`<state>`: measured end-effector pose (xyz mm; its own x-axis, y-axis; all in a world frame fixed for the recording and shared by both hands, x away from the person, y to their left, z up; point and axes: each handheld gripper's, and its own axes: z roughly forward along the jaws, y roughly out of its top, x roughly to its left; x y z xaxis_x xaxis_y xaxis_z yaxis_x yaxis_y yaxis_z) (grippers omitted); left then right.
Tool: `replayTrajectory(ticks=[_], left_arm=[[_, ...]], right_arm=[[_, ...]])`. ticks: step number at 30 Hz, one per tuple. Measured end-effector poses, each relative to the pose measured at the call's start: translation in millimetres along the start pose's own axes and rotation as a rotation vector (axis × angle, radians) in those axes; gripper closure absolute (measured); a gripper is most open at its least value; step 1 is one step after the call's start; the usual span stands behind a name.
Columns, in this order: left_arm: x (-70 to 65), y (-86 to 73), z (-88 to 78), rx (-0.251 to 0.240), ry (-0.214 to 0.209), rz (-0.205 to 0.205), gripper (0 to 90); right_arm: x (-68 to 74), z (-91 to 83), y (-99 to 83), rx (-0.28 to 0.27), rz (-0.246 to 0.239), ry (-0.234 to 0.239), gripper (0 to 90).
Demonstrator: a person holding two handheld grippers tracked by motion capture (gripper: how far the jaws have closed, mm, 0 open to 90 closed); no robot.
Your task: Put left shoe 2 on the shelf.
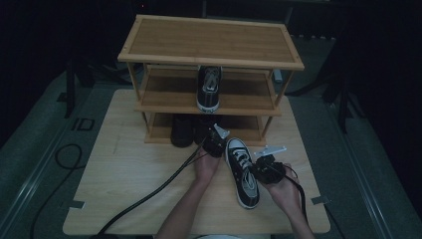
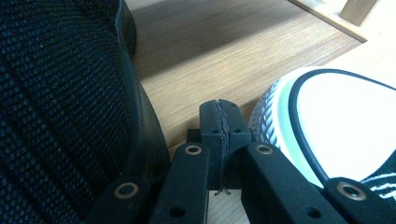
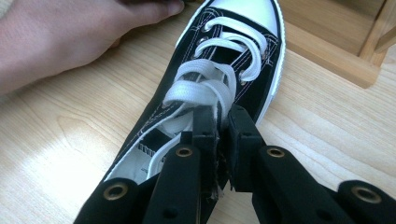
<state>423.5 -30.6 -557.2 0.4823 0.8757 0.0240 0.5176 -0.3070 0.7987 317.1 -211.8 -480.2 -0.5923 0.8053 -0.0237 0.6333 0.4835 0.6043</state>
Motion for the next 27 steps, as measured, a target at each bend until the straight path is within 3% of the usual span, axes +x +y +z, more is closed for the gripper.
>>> replayTrajectory(ticks=[16, 22, 27], left_arm=[[0.2, 0.0, 0.0, 0.0, -0.001, -0.001, 90.0], [0.0, 0.0, -0.1, 0.001, 0.0, 0.0, 90.0], [-0.1, 0.0, -0.1, 0.001, 0.001, 0.001, 90.0]], right_arm=[[-8.8, -9.8, -9.6, 0.007, 0.005, -0.017, 84.2], [-8.1, -14.7, -15.6, 0.012, -0.016, -0.029, 72.5], [-6.5, -15.9, -20.7, 0.04, -0.021, -0.052, 71.2]])
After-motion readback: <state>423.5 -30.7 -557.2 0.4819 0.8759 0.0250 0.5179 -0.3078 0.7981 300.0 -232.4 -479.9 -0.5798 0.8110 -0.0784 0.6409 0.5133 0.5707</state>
